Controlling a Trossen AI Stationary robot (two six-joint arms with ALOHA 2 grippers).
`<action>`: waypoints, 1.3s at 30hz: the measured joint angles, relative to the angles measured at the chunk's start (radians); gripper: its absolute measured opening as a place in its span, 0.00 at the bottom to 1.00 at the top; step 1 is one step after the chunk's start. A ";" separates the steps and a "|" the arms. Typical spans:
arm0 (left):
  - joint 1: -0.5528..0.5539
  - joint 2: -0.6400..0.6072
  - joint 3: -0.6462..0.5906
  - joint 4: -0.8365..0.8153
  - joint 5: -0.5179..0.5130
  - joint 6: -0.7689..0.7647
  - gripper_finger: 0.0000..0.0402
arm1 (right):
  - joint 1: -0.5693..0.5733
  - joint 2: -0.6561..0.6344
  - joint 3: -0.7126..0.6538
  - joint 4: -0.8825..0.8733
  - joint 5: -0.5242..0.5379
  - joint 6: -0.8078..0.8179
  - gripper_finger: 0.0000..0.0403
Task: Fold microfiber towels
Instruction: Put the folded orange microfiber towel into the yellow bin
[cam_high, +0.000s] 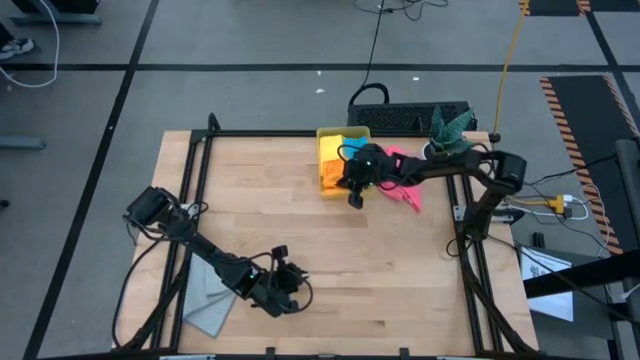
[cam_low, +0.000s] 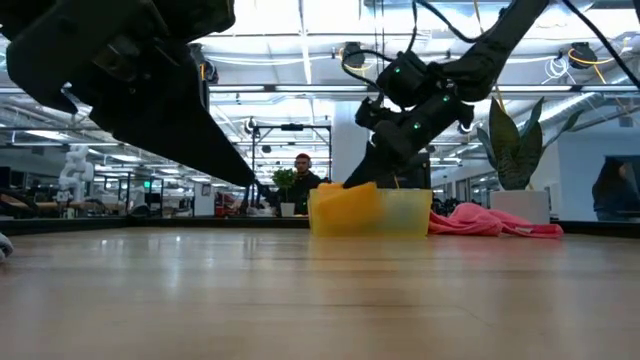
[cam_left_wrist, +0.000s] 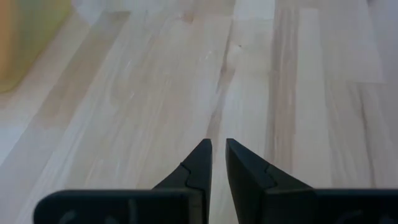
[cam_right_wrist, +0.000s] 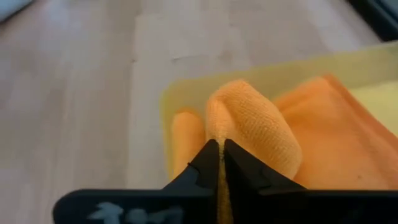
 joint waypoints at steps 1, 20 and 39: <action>0.001 0.000 0.000 -0.001 0.000 0.001 0.13 | -0.003 0.009 0.005 -0.001 -0.019 -0.020 0.02; -0.006 0.000 0.000 0.004 0.004 0.005 0.13 | -0.005 -0.053 0.011 -0.143 -0.119 -0.063 0.26; -0.006 0.000 0.000 0.007 0.004 0.007 0.13 | 0.008 0.098 0.012 0.012 -0.089 0.084 0.03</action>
